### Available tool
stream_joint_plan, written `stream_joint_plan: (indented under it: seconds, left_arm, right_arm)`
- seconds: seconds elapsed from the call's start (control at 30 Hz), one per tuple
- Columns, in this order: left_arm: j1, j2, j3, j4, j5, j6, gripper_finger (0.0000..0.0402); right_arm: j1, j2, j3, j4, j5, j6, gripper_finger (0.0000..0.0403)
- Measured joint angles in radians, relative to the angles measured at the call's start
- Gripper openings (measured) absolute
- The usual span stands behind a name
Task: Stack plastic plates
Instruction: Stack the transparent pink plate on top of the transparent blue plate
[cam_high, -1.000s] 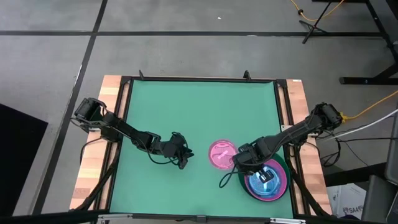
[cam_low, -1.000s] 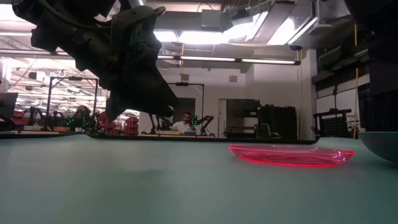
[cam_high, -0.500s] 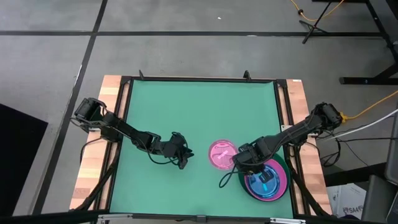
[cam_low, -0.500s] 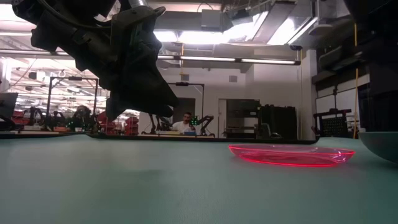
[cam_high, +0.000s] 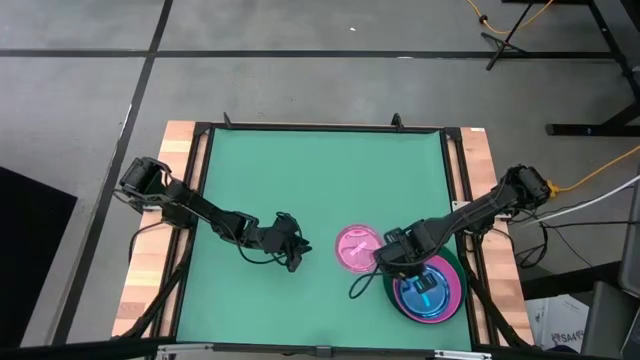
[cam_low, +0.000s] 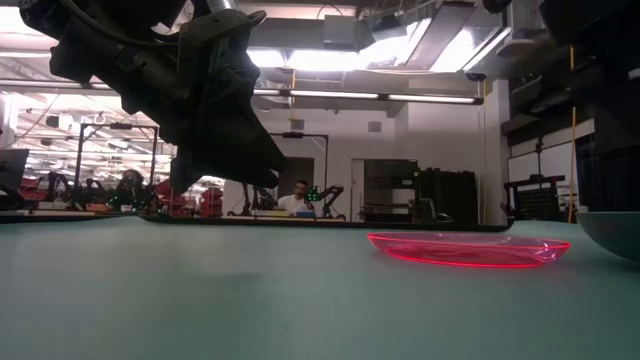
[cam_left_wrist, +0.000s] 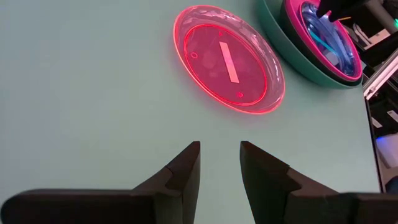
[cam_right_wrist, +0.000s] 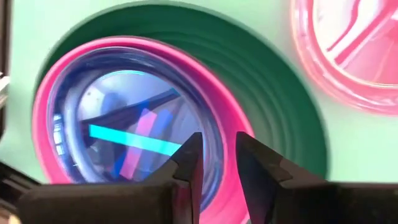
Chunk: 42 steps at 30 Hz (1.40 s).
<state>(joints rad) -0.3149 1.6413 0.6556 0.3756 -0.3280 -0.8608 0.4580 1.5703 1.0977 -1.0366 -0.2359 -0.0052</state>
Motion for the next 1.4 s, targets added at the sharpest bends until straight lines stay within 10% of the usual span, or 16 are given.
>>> stream_joint_plan:
  seconds: [0.7, 1.4]
  left_arm:
    - [0.000, 0.000, 0.000, 0.000, 0.000, 0.008, 0.0107]
    - [0.000, 0.000, 0.000, 0.000, 0.000, 0.008, 0.0107]
  right_arm:
    - [-0.017, 0.000, 0.000, 0.325, 0.165, 0.000, 0.0085]
    - [-0.371, 0.000, 0.000, 0.358, 0.197, -0.003, 0.0085]
